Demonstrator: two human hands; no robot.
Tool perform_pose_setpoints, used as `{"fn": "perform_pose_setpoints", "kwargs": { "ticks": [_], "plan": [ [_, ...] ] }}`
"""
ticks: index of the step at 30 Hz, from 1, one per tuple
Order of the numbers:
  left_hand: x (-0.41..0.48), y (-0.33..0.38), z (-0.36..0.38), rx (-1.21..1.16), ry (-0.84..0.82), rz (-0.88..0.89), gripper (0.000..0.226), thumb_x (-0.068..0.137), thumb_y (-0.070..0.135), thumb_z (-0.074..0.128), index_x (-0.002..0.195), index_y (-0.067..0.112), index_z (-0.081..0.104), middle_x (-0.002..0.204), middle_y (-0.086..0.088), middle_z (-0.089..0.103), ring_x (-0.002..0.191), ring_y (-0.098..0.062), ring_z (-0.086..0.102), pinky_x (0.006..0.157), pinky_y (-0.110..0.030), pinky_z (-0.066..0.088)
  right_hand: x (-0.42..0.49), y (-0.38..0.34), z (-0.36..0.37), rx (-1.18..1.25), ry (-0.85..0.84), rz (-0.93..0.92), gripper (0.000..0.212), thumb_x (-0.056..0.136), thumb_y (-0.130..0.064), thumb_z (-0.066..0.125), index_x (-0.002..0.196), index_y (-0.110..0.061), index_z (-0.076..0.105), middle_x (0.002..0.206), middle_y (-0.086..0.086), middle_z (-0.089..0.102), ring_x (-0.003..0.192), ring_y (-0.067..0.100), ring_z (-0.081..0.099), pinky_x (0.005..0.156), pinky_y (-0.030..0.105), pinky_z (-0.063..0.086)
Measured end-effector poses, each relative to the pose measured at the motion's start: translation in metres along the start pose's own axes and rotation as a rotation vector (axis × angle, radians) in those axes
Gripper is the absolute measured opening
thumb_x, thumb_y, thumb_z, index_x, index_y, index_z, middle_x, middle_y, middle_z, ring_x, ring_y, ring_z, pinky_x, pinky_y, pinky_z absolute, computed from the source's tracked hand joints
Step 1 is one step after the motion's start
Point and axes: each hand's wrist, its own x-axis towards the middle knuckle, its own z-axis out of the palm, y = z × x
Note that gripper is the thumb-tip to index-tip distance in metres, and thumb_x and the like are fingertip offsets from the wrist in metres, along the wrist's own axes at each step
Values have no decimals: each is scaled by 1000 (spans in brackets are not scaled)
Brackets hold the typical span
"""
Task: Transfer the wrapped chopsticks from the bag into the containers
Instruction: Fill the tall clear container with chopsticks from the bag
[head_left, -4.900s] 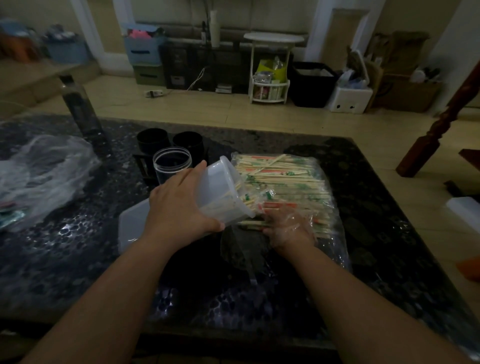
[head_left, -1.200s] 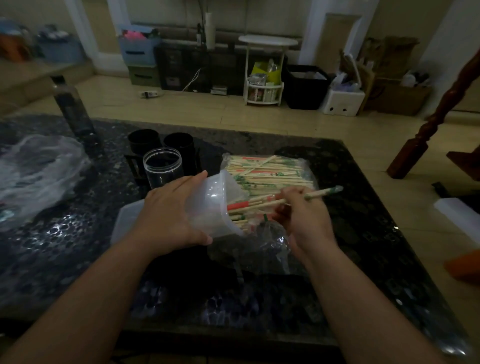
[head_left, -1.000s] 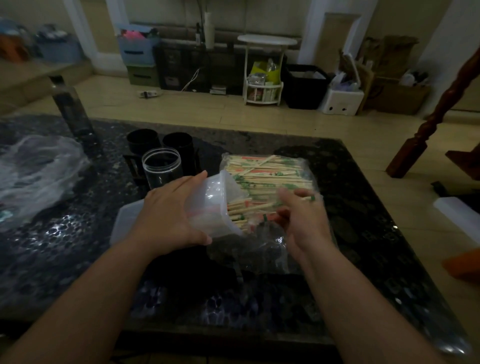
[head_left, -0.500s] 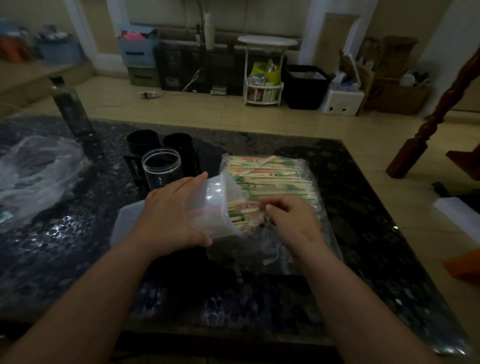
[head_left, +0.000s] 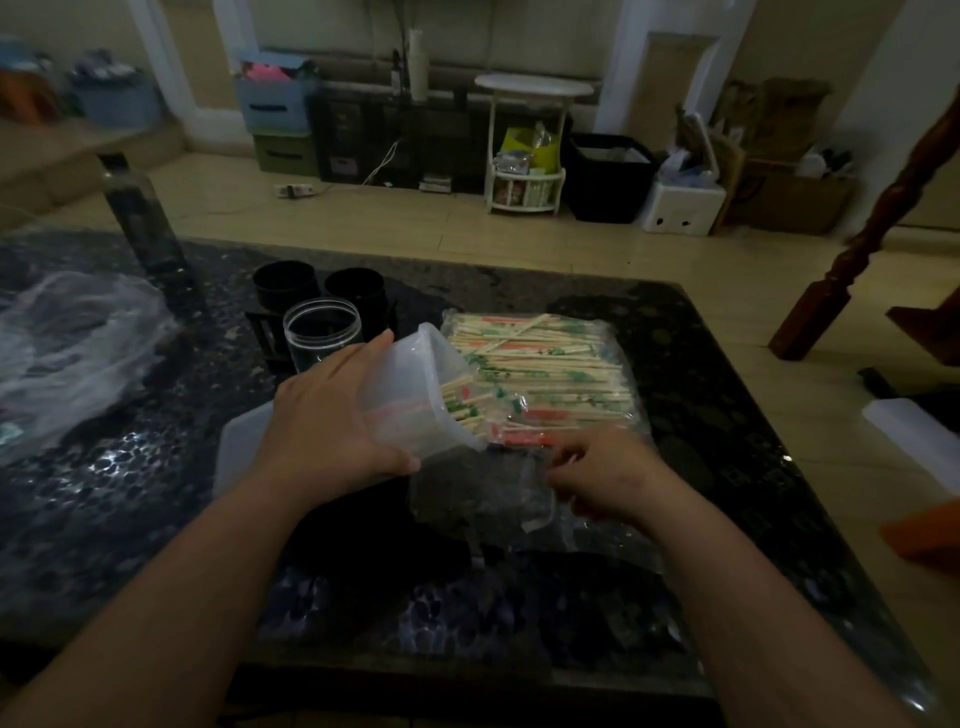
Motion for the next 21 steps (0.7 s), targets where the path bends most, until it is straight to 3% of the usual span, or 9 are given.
{"fn": "perform_pose_setpoints", "kwargs": {
  "ticks": [3,7,10,12,15,18,21],
  "plan": [
    [-1,3,0,0,-2,9,128,48,45,92,152,36,20,155,6,30,141,-16,27,112,-38,20,0,0,12,-328,-195,22,17,90,-14,59,80,-15,73,82,9,73,70,25,68,65,31,56],
    [-2,3,0,3,-2,5,128,47,45,92,152,37,19,155,6,30,141,-16,27,112,-38,20,3,-1,28,-455,-299,47,28,94,-12,55,115,-20,71,102,13,72,77,24,67,70,31,55],
    [-2,3,0,-2,2,-5,130,43,50,91,152,37,21,155,7,31,141,-15,27,111,-37,20,11,4,41,-431,-289,31,51,97,-14,50,144,-30,46,135,10,58,115,27,61,91,32,50],
    [-2,3,1,-5,5,-5,129,45,47,92,152,37,21,155,7,31,141,-15,27,112,-37,19,16,10,52,-414,-264,43,68,95,-16,50,155,-26,20,147,16,46,126,31,53,102,36,45],
    [-1,2,1,-6,-4,2,128,47,44,92,152,38,19,155,8,29,141,-14,25,111,-36,19,20,16,61,-360,-160,146,85,95,-17,50,155,-12,-10,142,24,49,127,32,52,103,39,42],
    [-1,2,1,-7,-3,7,127,48,44,92,152,38,19,155,7,30,141,-14,25,111,-36,19,25,24,66,-316,3,185,78,95,-24,50,155,-9,2,136,21,54,124,32,54,99,40,43],
    [0,2,2,-8,3,10,128,46,44,93,152,37,21,154,7,31,140,-15,27,111,-36,20,26,26,72,-268,134,173,68,96,-34,48,153,-22,13,127,15,61,113,32,59,87,40,46]
  ]
}}
